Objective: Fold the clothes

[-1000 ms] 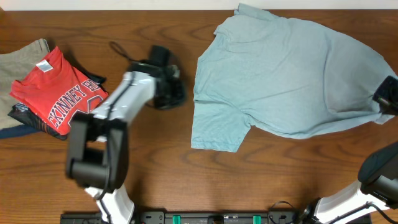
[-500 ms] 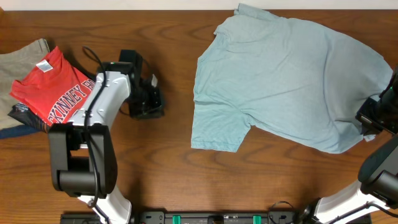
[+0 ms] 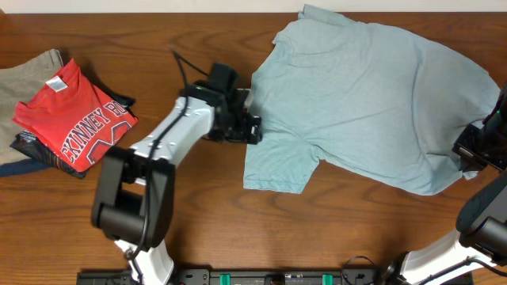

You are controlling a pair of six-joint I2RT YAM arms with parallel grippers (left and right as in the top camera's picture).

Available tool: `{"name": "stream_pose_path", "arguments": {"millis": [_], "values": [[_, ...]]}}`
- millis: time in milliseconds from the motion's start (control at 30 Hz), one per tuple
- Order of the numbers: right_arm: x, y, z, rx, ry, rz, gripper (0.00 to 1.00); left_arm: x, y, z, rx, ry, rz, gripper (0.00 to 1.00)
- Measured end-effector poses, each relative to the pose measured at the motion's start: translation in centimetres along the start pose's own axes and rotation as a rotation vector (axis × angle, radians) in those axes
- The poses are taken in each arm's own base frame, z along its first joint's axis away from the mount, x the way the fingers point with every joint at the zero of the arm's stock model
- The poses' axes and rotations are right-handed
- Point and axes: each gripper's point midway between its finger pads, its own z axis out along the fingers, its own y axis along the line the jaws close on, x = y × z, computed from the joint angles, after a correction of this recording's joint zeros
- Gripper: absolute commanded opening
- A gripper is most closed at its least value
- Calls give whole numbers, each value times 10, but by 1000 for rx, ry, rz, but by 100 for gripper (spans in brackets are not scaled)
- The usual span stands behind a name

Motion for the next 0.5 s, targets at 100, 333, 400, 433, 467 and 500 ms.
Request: {"name": "stream_pose_path", "arguments": {"millis": [100, 333, 400, 433, 467, 500], "values": [[0, 0, 0, 0, 0, 0, 1, 3, -10, 20, -4, 20, 40, 86], [0, 0, 0, 0, 0, 0, 1, 17, -33, 52, -5, 82, 80, 19], [0, 0, 0, 0, 0, 0, 1, 24, -42, 58, -3, 102, 97, 6], [0, 0, 0, 0, 0, 0, 1, 27, -46, 61, -3, 110, 111, 6], [0, 0, 0, 0, 0, 0, 1, 29, -50, 63, 2, 115, 122, 6], [0, 0, 0, 0, 0, 0, 1, 31, -52, 64, 3, 118, 128, 7]]}}
